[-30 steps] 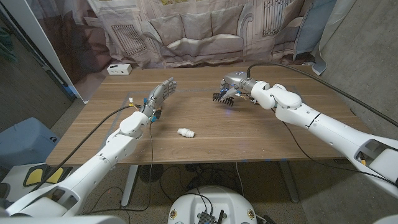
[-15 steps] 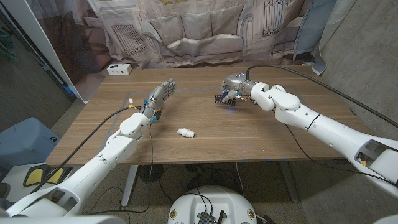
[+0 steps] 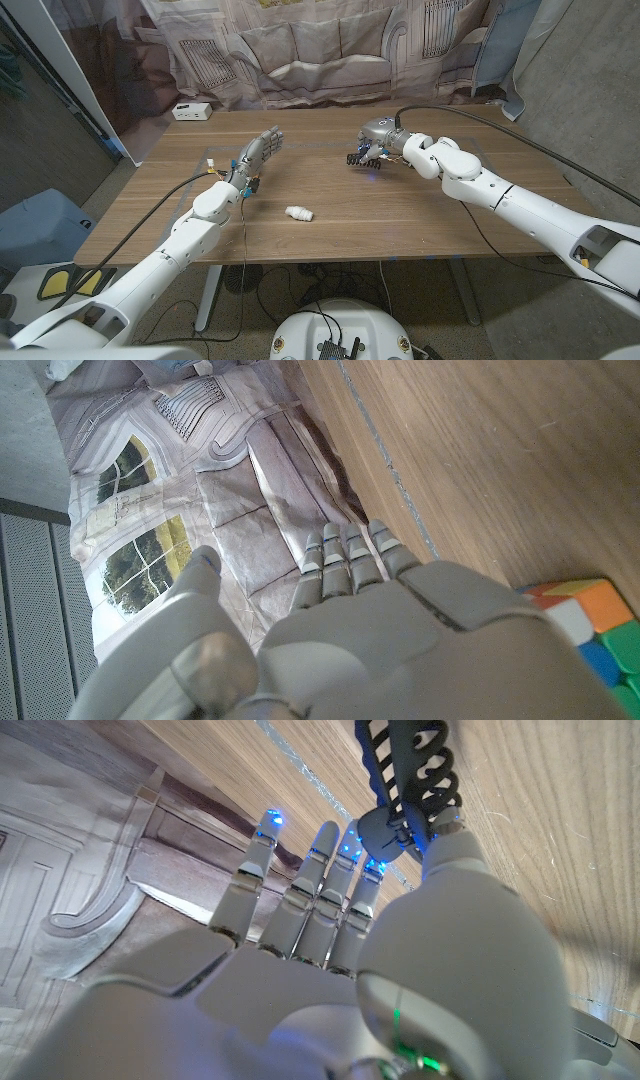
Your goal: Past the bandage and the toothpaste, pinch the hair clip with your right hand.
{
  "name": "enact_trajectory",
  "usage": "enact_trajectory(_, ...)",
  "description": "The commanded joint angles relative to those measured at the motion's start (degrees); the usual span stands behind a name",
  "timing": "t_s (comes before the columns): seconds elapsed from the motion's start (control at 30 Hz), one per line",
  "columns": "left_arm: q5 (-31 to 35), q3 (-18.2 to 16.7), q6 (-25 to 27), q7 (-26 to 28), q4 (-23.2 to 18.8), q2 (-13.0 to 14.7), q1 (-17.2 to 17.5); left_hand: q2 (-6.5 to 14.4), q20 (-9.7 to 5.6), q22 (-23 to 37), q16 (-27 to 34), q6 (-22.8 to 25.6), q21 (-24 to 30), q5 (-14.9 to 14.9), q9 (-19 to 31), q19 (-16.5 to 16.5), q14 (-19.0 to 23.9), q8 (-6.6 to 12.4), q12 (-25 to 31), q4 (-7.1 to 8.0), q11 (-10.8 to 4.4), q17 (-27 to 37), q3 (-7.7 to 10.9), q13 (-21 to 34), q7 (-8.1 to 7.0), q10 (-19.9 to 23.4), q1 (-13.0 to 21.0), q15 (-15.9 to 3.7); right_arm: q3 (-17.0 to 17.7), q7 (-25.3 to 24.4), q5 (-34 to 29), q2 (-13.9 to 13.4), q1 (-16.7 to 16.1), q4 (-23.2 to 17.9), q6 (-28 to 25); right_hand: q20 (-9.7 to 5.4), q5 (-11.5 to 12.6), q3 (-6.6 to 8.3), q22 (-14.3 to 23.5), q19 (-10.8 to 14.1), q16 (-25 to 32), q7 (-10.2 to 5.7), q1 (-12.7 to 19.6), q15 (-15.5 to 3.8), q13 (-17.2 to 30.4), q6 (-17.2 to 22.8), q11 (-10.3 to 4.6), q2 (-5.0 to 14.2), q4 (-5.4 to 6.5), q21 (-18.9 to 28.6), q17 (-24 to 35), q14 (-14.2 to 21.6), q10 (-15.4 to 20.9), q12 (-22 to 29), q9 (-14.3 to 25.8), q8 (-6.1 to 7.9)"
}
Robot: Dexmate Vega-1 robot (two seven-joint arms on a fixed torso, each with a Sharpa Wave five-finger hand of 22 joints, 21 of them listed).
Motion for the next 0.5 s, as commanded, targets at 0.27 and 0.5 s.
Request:
enact_trajectory(0.27,-0.1,-0.09,0.35,0.31,-0.68,0.2,0.5,-0.09,-0.2,0.31,-0.01,0.48,0.17,0.03,0.12,-0.28,0.43,0.15,-0.19,-0.04,0.03,0.1,0.36,0.1,-0.02,0.27,-0.34,-0.13,-0.29,2.5,-1.52,-0.07,0.05,-0.67,-1.34,0.65,0.14,-0.37,0.15,0.12,-0.37,-1.2,-0.07,-2.78,-1.2,-0.48,-0.08,0.56,0.14,-0.04,-0.48,-1.04,-0.7,-1.5,0.08,-1.14)
enact_trajectory(0.5,0.27,-0.22,0.53,0.63,-1.69,0.76,0.8,-0.09,-0.23,0.31,-0.01,0.46,0.18,0.03,0.12,-0.26,0.43,0.14,-0.15,-0.05,0.13,0.1,0.42,0.1,0.0,0.37,-0.36,-0.09,-0.31,2.82,-2.0,-0.13,-0.03,-0.96,-1.62,1.16,-0.35,-0.47,0.15,-0.55,-0.29,-1.16,-0.47,-3.22,-2.58,-0.82,0.41,0.61,0.12,-0.23,-0.75,-1.96,-1.2,-3.0,0.04,-2.05)
